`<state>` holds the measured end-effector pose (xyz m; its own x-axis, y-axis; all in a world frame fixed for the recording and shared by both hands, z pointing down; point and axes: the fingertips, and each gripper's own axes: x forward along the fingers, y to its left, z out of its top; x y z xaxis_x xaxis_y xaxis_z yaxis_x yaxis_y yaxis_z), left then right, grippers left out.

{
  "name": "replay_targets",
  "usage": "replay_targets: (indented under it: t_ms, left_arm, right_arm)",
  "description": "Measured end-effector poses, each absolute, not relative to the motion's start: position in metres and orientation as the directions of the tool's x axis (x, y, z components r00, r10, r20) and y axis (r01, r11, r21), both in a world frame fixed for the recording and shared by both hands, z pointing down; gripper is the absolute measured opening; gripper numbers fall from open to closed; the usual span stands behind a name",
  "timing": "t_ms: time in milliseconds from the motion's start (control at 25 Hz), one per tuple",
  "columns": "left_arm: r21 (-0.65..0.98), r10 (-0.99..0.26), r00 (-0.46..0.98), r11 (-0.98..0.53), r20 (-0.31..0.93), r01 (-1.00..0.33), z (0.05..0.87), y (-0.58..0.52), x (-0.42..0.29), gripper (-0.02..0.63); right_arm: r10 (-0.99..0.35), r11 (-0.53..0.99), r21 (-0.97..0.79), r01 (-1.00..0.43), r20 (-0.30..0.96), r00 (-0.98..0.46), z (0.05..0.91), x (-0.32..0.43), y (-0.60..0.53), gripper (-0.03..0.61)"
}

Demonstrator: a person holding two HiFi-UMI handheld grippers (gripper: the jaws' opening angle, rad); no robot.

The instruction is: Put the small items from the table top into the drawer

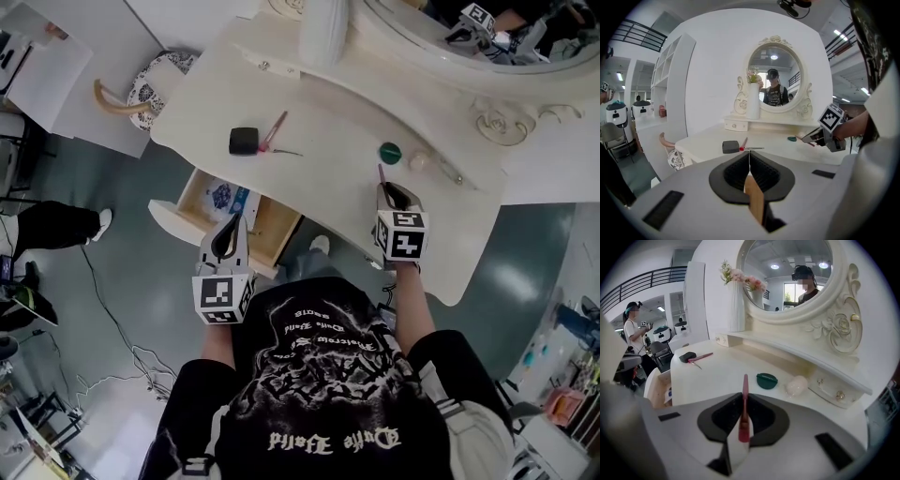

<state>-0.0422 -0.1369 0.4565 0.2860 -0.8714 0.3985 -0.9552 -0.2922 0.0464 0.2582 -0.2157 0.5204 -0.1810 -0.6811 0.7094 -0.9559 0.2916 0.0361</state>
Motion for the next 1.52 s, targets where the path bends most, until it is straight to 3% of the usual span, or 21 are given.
replay_targets:
  t_ms: [1520]
  left_arm:
    - [0.086, -0.849, 0.378, -0.374, 0.368, -0.924, 0.459, -0.114, -0.101, 0.015]
  right_arm:
    - [-0.647, 0.525, -0.016, -0.851, 0.643, -0.411, 0.498, 0.077, -0.147, 0.050]
